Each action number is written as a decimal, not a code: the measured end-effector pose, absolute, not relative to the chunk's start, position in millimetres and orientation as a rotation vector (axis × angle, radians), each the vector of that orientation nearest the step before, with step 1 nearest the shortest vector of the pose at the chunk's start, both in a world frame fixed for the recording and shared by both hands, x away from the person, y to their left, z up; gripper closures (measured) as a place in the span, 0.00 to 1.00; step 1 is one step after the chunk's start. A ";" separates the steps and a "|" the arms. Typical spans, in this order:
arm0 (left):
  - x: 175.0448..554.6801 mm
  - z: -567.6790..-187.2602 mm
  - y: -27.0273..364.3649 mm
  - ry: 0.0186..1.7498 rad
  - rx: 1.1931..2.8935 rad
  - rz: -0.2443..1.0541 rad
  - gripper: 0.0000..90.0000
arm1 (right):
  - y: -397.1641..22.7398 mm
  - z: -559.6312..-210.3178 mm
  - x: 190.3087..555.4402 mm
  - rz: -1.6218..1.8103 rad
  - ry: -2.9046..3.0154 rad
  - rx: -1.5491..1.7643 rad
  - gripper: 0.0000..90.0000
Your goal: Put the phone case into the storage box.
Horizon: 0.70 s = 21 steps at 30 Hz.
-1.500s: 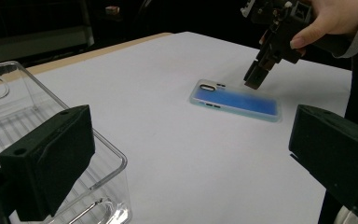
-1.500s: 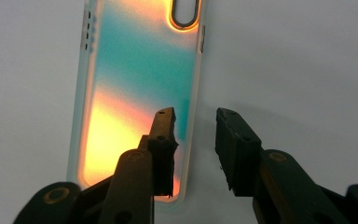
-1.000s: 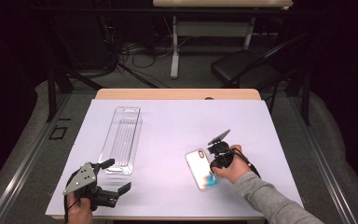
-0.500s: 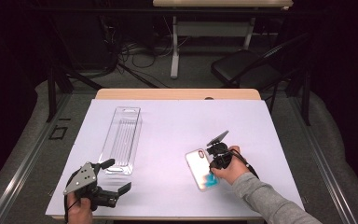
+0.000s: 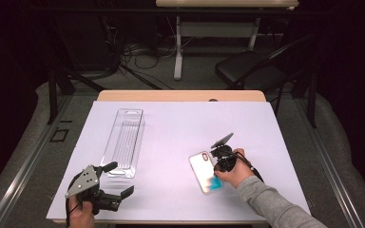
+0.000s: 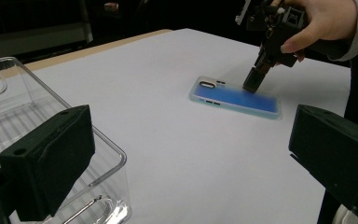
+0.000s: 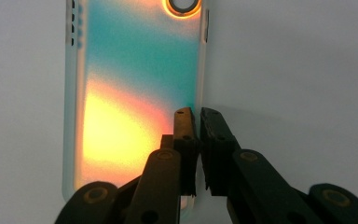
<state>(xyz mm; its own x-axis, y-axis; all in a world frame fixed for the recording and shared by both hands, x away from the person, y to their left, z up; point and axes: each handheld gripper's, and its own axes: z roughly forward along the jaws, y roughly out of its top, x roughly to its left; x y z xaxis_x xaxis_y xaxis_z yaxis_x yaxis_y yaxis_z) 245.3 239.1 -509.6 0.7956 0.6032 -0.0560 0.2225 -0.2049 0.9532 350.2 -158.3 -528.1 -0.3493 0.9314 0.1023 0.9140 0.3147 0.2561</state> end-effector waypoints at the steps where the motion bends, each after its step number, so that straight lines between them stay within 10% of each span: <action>1: 245.3 -509.6 239.0 0.640 1.780 0.393 0.01 | -158.7 -526.6 350.6 0.385 2.509 1.752 0.95; 21: 245.9 -509.6 237.9 0.644 1.783 0.381 0.01 | -161.3 -526.8 351.1 0.401 2.487 1.797 0.97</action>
